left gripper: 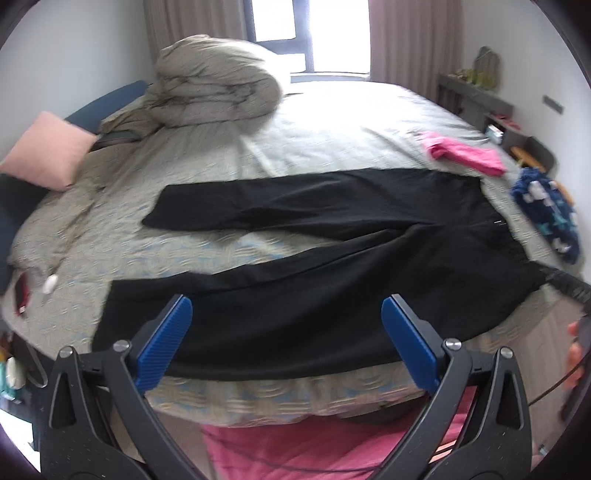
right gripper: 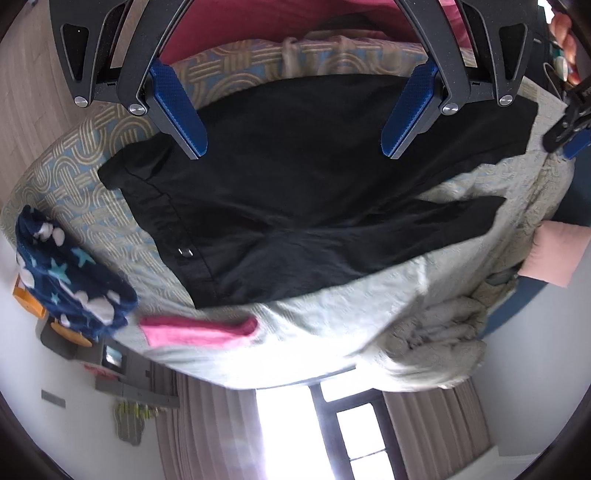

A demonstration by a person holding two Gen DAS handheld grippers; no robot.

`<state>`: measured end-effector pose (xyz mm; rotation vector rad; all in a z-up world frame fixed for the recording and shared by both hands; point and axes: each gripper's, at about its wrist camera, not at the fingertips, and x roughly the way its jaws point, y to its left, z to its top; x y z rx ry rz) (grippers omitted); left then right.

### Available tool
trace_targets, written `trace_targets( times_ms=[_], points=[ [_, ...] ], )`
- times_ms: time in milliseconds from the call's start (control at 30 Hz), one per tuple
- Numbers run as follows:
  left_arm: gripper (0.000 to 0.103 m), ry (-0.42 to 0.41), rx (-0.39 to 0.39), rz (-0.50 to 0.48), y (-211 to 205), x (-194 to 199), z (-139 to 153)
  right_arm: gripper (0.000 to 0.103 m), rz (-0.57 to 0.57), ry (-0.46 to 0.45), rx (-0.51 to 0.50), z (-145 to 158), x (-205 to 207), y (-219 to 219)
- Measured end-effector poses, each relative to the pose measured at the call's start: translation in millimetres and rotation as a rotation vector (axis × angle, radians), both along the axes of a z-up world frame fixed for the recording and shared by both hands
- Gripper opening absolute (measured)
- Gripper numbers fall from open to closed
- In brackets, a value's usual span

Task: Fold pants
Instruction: 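Lower both grippers onto the trouser legs and close them on the fabric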

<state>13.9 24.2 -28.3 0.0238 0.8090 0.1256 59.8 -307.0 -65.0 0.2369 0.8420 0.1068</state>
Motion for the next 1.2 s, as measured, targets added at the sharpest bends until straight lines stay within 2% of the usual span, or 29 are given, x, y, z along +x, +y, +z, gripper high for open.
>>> trace_targets(
  times_ms=[100,200,333,400,500,600,767,833,900,933,967,1000,1033,1100,1133,1167,1200],
  points=[
    [0.102,0.041,-0.017,0.044,36.1,-6.7,-12.3,0.097,-0.024,0.083,0.116,-18.3,4.2,-32.8],
    [0.102,0.101,-0.055,0.132,75.3,-13.2,-34.9,0.097,-0.081,0.154,0.177,-37.2,2.3,-61.1],
    [0.102,0.144,-0.149,0.215,120.9,-24.4,-69.3,0.091,-0.152,0.225,0.273,-60.7,-2.6,-90.1],
    [0.102,0.194,-0.219,0.275,139.6,-27.2,-91.0,0.089,-0.173,0.265,0.346,-71.7,-1.5,-99.3],
    [0.102,0.231,-0.356,0.343,162.4,-31.4,-111.2,0.087,-0.196,0.282,0.411,-81.0,0.7,-107.1],
    [0.102,0.240,-0.483,0.385,177.3,-26.3,-124.6,0.087,-0.201,0.270,0.397,-82.1,1.0,-107.2],
    [0.102,0.235,-0.525,0.441,192.4,-9.1,-135.9,0.087,-0.214,0.262,0.433,-86.3,7.3,-110.2],
    [0.098,0.234,-0.559,0.465,200.1,-5.9,-142.9,0.087,-0.222,0.265,0.454,-89.9,8.2,-113.1],
    [0.090,0.241,-0.598,0.492,208.1,-3.2,-149.8,0.087,-0.232,0.260,0.464,-91.5,10.0,-115.4],
    [0.087,0.237,-0.598,0.504,211.4,-3.5,-150.5,0.087,-0.238,0.259,0.466,-93.0,11.7,-116.2],
    [0.080,0.228,-0.585,0.516,214.0,-3.3,-149.6,0.087,-0.244,0.261,0.470,-94.2,13.4,-116.6],
    [0.071,0.219,-0.564,0.523,215.9,-1.9,-147.2,0.087,-0.250,0.266,0.482,-96.1,16.4,-116.7],
    [0.066,0.219,-0.546,0.525,217.1,-0.6,-144.9,0.087,-0.251,0.273,0.492,-97.6,19.3,-116.0],
    [0.041,0.225,-0.536,0.515,221.1,4.1,-142.7,0.087,-0.248,0.286,0.508,-99.3,24.9,-112.9],
    [0.035,0.230,-0.541,0.512,223.1,5.2,-142.2,0.086,-0.246,0.288,0.501,-98.7,28.3,-110.1],
    [0.025,0.233,-0.549,0.511,225.4,6.4,-142.3,0.079,-0.243,0.288,0.493,-97.8,31.5,-107.8],
    [0.020,0.236,-0.552,0.514,227.4,6.2,-142.2,0.071,-0.237,0.293,0.478,-97.1,35.9,-105.1]
  ],
)
